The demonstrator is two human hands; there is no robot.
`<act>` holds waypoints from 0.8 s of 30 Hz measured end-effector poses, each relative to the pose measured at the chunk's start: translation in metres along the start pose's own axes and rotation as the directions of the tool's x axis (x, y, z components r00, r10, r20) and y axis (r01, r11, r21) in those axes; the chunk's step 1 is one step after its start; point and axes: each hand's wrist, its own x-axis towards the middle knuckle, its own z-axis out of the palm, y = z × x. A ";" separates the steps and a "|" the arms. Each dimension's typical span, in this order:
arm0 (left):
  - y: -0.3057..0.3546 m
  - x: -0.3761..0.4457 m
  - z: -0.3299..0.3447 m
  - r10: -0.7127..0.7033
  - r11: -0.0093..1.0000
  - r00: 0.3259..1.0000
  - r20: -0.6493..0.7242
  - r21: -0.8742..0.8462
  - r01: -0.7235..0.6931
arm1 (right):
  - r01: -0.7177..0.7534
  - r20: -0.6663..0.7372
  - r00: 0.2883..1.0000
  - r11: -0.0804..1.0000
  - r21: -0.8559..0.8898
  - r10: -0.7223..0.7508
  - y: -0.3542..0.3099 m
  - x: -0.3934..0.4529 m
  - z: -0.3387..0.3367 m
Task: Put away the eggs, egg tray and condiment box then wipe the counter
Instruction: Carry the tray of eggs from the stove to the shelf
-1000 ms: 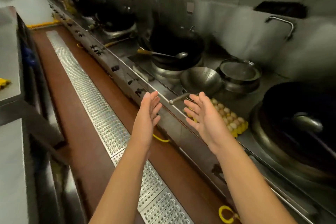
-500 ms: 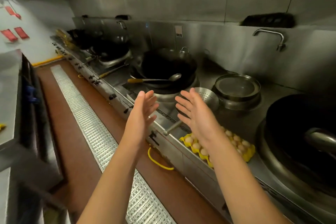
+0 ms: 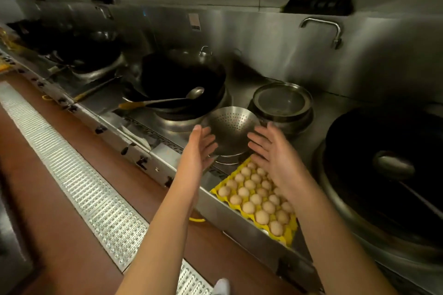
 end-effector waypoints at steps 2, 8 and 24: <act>-0.009 0.031 0.011 -0.078 0.997 0.995 0.058 -0.010 0.078 | -0.001 -0.092 0.996 1.000 -0.010 0.000 -0.002 0.008 -0.010; -0.044 0.110 0.030 -0.171 0.980 0.966 0.194 0.134 0.146 | -0.003 -0.275 0.961 0.997 -0.071 -0.017 -0.009 0.031 -0.028; -0.148 0.214 0.019 -0.473 0.824 0.858 0.199 0.446 0.350 | -0.299 -0.625 0.748 0.954 -0.019 0.222 0.090 0.088 -0.108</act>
